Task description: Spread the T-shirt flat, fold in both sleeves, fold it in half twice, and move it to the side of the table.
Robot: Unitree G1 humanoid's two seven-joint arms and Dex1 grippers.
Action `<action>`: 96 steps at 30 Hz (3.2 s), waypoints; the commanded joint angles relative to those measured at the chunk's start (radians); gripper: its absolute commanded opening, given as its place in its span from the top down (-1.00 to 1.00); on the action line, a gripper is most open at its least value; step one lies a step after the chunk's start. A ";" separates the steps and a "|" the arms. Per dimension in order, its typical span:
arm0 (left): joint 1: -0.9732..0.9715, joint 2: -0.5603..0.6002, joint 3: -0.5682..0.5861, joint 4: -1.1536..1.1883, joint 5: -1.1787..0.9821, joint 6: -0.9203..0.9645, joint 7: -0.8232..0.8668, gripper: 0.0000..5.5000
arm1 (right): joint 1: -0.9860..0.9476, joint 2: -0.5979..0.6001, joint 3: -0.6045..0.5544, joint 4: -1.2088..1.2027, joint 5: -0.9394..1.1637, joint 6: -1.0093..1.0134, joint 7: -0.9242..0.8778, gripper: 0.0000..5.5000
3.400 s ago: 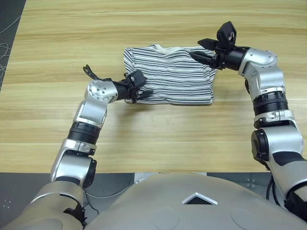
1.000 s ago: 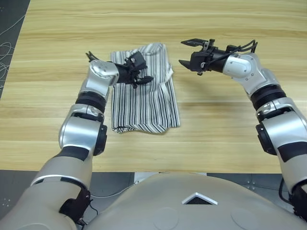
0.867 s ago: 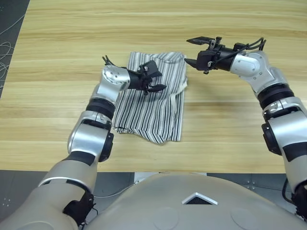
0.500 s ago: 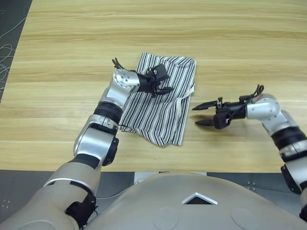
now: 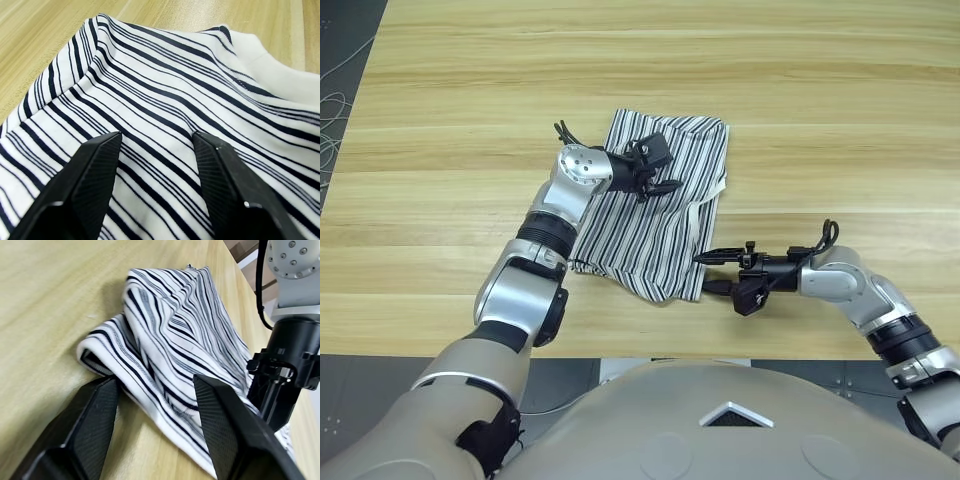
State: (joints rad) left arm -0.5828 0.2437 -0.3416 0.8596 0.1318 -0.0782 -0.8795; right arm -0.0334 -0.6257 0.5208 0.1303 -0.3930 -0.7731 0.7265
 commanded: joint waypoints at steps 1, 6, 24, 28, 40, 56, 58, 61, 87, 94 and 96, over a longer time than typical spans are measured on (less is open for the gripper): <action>0.087 0.006 -0.045 0.063 0.065 0.099 0.031 0.04 | 0.026 0.029 0.039 -0.015 -0.136 0.070 -0.034 0.03; 0.082 0.002 -0.045 0.067 0.064 0.105 0.035 0.04 | 0.039 0.043 0.070 -0.102 -0.203 0.143 -0.039 0.03; 0.072 -0.011 -0.049 0.076 0.063 0.114 0.057 0.04 | -0.001 -0.198 -0.064 -0.358 0.072 0.397 0.292 0.03; 0.067 -0.016 -0.048 0.076 0.063 0.118 0.061 0.04 | 0.034 -0.258 -0.064 -0.397 0.145 0.406 0.369 0.03; 0.055 -0.026 -0.043 0.074 0.056 0.127 0.066 0.04 | 0.119 -0.088 -0.002 -0.336 0.011 0.335 0.145 0.03; 0.048 -0.028 -0.042 0.071 0.052 0.126 0.062 0.02 | 0.084 -0.003 0.060 -0.242 -0.079 0.344 0.033 -0.18; 0.047 -0.030 -0.041 0.073 0.052 0.125 0.062 0.02 | 0.075 -0.004 0.066 -0.231 -0.105 0.332 0.015 -0.18; 0.045 -0.034 -0.041 0.075 0.051 0.124 0.063 0.02 | 0.061 -0.001 0.075 -0.217 -0.134 0.317 -0.009 -0.18; 0.040 -0.049 -0.043 0.068 0.046 0.130 0.053 0.02 | -0.109 0.112 0.191 0.146 -0.296 0.134 -0.247 -0.18; 0.043 -0.042 -0.044 0.053 0.044 0.135 0.041 0.02 | -0.138 0.135 0.202 0.252 -0.330 0.168 -0.318 -0.03; 0.043 -0.041 -0.044 0.052 0.045 0.136 0.041 0.02 | -0.132 0.132 0.208 0.243 -0.306 0.150 -0.298 0.13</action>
State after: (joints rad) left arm -0.6088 0.1998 -0.3418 0.8648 0.1291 -0.0064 -0.8183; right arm -0.2149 -0.4435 0.6909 0.3034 -0.6447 -0.6799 0.3551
